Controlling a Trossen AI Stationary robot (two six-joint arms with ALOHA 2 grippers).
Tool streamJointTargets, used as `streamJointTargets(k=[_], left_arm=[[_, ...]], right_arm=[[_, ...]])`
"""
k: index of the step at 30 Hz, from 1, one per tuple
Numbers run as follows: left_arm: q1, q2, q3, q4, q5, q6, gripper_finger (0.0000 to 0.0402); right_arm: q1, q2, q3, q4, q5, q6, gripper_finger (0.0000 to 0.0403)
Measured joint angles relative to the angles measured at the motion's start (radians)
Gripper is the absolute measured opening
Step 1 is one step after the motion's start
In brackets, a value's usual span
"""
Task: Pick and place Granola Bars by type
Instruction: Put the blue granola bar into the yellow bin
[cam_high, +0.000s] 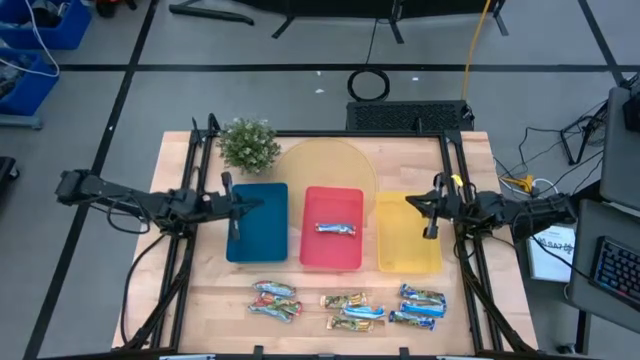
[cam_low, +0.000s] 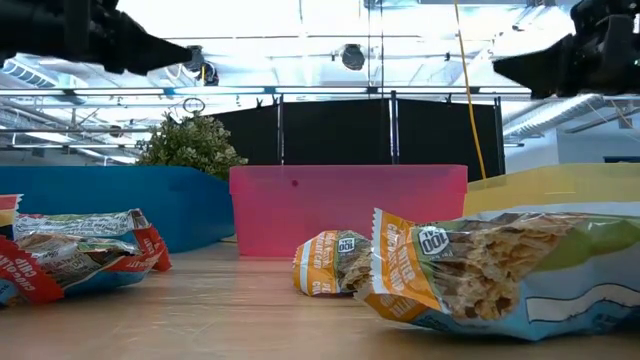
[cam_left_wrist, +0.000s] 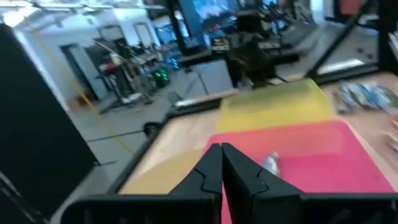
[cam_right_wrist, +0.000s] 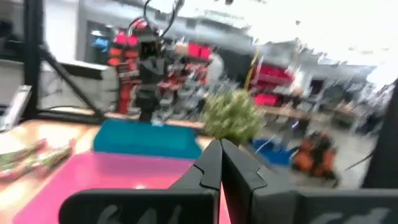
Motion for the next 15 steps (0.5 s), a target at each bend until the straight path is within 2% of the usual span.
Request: streamJointTargets(k=[5, 10, 12, 15], left_arm=[[0.001, 0.001, 0.014, 0.001, 0.024, 0.019, 0.0006], [0.001, 0.005, 0.014, -0.004, 0.031, 0.003, 0.0013], [0.001, 0.006, 0.014, -0.016, 0.031, -0.017, 0.0026], [0.001, 0.005, 0.014, -0.074, 0.021, -0.062, 0.0043]], right_arm=[[0.082, 0.166, 0.168, -0.066, 0.186, -0.081, 0.0], [0.189, 0.491, 0.44, -0.248, 0.403, -0.067, 0.0], [0.232, 0.624, 0.571, -0.348, 0.462, -0.013, 0.0], [0.301, 0.822, 0.779, -0.633, 0.532, 0.161, 0.0001]])
